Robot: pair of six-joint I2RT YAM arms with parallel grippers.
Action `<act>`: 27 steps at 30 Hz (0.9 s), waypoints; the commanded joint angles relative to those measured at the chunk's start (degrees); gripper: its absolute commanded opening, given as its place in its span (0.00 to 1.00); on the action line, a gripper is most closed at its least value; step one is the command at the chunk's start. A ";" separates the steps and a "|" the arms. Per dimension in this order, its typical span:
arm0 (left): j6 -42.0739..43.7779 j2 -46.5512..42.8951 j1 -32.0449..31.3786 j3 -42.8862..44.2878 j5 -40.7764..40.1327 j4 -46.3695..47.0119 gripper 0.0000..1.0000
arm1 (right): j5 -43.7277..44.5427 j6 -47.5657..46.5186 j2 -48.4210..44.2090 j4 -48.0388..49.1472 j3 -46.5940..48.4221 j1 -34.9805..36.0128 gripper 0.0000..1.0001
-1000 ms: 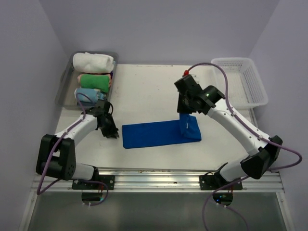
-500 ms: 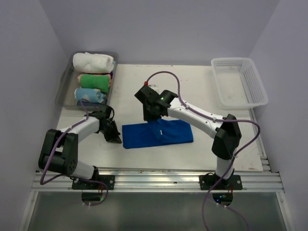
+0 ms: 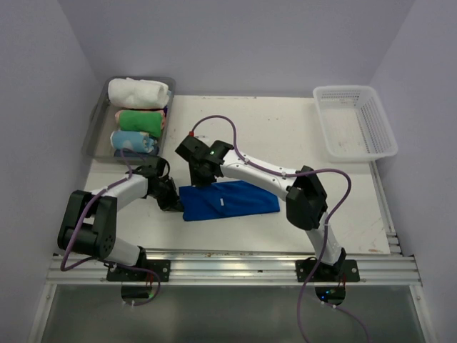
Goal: Roll the towels
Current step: Fold the towel
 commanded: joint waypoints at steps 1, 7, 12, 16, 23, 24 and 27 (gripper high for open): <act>0.88 2.02 0.28 -2.22 -3.26 2.05 0.02 | -1.99 1.11 1.52 1.04 3.45 0.51 0.00; 1.06 2.02 0.28 -2.49 -3.70 1.88 0.02 | -3.49 1.37 3.98 1.30 5.03 0.87 0.00; 1.06 2.19 0.28 -2.58 -3.70 1.97 0.02 | -3.76 1.28 5.22 0.95 6.79 1.39 0.00; 1.06 2.02 0.28 -2.66 -3.70 1.96 0.02 | -3.76 1.28 6.53 0.69 8.02 1.39 0.00; 1.15 1.93 0.28 -2.93 -3.87 1.88 0.01 | -4.02 1.19 7.59 -0.19 10.13 1.48 0.00; 1.15 1.84 0.28 -2.93 -3.96 1.88 0.01 | -3.76 1.11 7.24 -0.19 9.96 1.57 0.00; 1.32 1.49 0.28 -2.66 -5.01 1.18 0.01 | -2.70 1.11 5.40 0.77 8.46 1.57 0.00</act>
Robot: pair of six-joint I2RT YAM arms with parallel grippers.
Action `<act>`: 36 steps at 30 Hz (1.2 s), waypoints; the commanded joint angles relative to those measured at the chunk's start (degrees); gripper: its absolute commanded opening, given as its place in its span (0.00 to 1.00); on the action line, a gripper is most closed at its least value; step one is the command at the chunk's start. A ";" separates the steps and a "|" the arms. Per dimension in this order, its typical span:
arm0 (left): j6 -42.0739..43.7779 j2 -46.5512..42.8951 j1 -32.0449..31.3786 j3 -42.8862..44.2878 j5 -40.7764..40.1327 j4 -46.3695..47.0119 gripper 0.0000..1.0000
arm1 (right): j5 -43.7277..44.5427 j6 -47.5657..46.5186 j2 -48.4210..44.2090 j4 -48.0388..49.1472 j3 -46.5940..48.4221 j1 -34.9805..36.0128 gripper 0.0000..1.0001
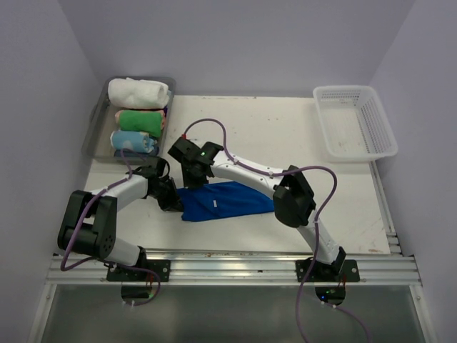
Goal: Roll the towels
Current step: Fold the towel
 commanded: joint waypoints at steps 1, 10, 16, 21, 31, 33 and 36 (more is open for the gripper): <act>1.52 1.29 0.37 -2.33 -6.04 -0.14 0.01 | 0.36 0.54 -2.69 0.82 1.49 0.54 0.00; 1.87 0.68 0.46 -2.34 -6.66 -0.49 0.01 | -0.96 0.19 -1.55 0.81 2.37 0.89 0.00; 1.79 1.03 0.54 -2.34 -6.75 -0.49 0.01 | -1.13 -0.34 -1.20 0.99 3.77 1.25 0.00; 1.79 0.77 0.54 -2.25 -6.92 -0.67 0.01 | -1.93 -0.52 1.17 1.08 4.65 1.51 0.00; 2.84 -2.83 1.33 0.73 -11.13 -6.81 0.01 | -1.23 -3.59 0.83 1.78 4.31 0.99 0.48; 3.10 -5.64 2.38 1.97 -12.02 -9.01 0.02 | 0.52 -4.38 -3.37 1.87 2.99 0.20 0.48; 2.93 -9.68 4.23 5.48 -15.61 -13.75 0.03 | 2.73 -4.47 -9.61 4.93 -5.25 -2.17 0.44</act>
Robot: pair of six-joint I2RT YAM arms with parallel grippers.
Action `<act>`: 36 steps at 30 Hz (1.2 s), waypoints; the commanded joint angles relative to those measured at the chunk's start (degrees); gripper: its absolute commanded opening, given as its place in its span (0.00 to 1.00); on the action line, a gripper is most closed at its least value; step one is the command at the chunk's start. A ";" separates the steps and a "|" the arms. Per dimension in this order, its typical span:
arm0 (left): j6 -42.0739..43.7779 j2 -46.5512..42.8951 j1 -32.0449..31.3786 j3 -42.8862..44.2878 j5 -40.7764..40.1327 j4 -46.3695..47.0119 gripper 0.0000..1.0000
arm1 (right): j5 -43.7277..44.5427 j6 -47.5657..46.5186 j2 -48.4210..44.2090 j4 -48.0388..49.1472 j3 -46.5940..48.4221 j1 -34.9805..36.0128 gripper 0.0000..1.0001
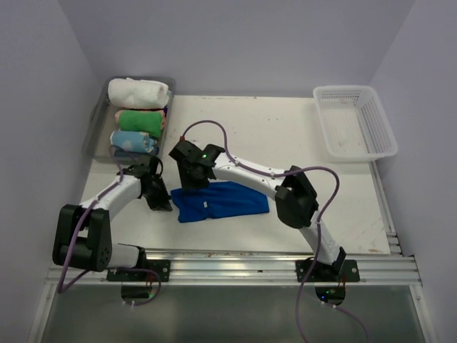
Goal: Roll the towels
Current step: Fold the towel
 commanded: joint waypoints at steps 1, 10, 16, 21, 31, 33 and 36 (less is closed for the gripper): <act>1.49 -5.43 2.05 6.13 -7.73 -7.37 0.04 | 3.15 -1.09 -13.90 4.09 -10.67 -4.25 0.41; 2.89 -5.27 0.82 12.30 -7.31 -7.40 0.08 | -3.00 -1.78 -15.97 9.20 -25.59 -6.47 0.10; 2.98 -2.45 -2.96 9.41 2.45 -1.68 0.08 | -4.58 -1.79 -11.75 9.90 -24.18 -4.27 0.07; 1.92 -3.50 -2.87 9.49 -0.97 -3.17 0.08 | -6.87 -2.14 -9.03 10.17 -22.42 -3.04 0.07; 2.27 -6.58 1.26 16.69 -8.00 -11.34 0.09 | -9.92 -3.55 -6.65 11.04 -16.89 3.28 0.06; 2.19 -6.93 2.22 17.57 -8.18 -11.78 0.09 | -10.83 -3.02 -6.56 12.36 -17.06 3.90 0.03; 2.36 -6.93 2.67 17.14 -7.83 -11.43 0.09 | -11.79 -3.98 -9.36 16.65 -19.42 4.96 0.02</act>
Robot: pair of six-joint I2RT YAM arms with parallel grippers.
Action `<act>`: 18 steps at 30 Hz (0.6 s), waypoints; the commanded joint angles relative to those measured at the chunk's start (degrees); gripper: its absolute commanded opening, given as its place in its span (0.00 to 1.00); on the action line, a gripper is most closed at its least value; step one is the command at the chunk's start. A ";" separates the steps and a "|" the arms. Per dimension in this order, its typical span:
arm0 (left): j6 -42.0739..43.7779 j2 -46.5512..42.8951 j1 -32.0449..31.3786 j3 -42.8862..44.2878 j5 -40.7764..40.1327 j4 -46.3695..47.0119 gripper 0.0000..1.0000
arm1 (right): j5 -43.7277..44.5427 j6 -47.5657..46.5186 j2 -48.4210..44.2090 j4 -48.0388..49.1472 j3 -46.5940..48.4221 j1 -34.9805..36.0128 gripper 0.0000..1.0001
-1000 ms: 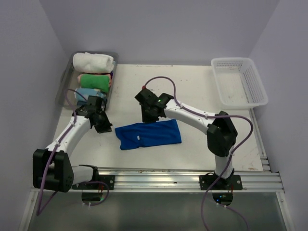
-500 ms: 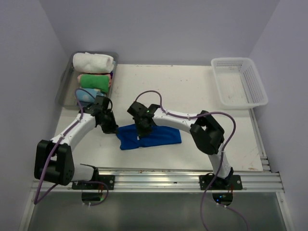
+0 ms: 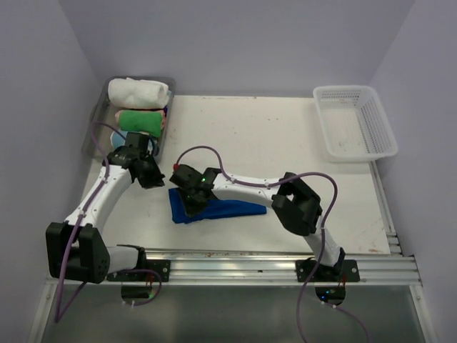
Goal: Roll the towels
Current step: Fold the towel
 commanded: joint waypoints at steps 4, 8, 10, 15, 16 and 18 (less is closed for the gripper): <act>1.29 0.11 0.74 -0.86 4.50 1.23 0.09 | 3.04 -3.53 -9.33 5.29 -5.50 -0.02 0.03; 0.68 1.42 -1.70 -3.15 7.87 5.80 0.10 | 5.96 -2.48 -15.56 4.40 -14.46 -6.78 0.04; -0.37 2.57 -4.69 -2.71 6.56 7.21 0.13 | 7.71 -3.01 -18.72 4.14 -19.28 -10.46 0.04; -1.52 8.54 -10.59 -2.61 4.97 9.75 0.13 | 9.65 -5.38 -21.64 2.47 -24.84 -16.37 0.06; -1.52 9.25 -10.59 -2.62 4.01 9.85 0.13 | 9.82 -5.56 -21.56 2.30 -25.46 -17.68 0.05; -1.43 10.66 -10.59 -2.27 3.56 10.29 0.13 | 9.91 -6.52 -21.38 0.98 -25.29 -18.48 0.05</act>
